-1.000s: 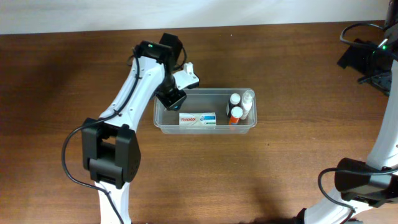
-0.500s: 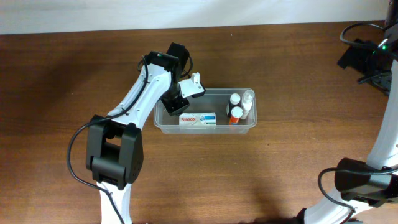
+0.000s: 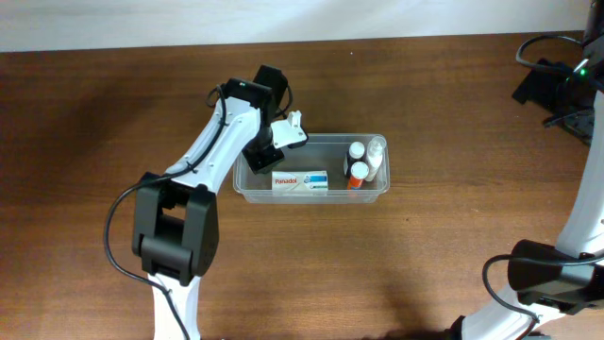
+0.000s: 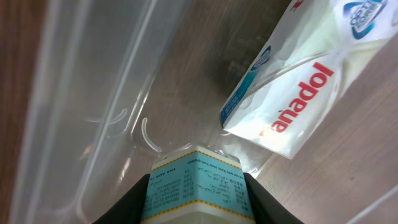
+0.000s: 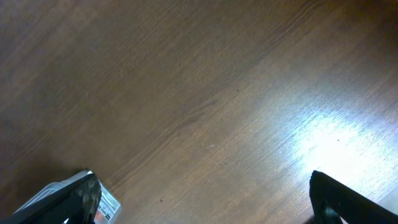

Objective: Pack container
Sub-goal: 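Lower the jar into the container's left end beside the Panadol box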

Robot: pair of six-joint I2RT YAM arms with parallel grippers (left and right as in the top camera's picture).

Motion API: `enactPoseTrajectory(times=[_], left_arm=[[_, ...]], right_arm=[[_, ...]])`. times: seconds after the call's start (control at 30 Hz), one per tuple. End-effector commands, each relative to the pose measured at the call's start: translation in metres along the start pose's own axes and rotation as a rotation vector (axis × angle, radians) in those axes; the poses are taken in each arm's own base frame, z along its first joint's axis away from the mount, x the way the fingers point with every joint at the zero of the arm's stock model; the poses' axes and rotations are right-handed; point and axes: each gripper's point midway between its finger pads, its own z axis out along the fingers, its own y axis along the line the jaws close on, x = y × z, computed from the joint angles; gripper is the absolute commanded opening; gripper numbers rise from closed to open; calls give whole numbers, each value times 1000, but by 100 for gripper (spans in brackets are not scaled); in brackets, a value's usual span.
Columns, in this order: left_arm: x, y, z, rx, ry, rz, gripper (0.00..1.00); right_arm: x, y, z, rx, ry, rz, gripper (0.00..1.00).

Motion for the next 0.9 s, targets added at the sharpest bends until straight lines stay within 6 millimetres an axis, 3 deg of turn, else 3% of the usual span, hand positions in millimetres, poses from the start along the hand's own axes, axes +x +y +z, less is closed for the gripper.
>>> enactPoseTrajectory(times=[0.0,0.87], left_arm=[[3,0,10,9,25,15,34],[0,1,13,10,15,76,34]], right_arm=[[0,-3,1,10,4,12,98],[0,-3,1,10,4,12,98]])
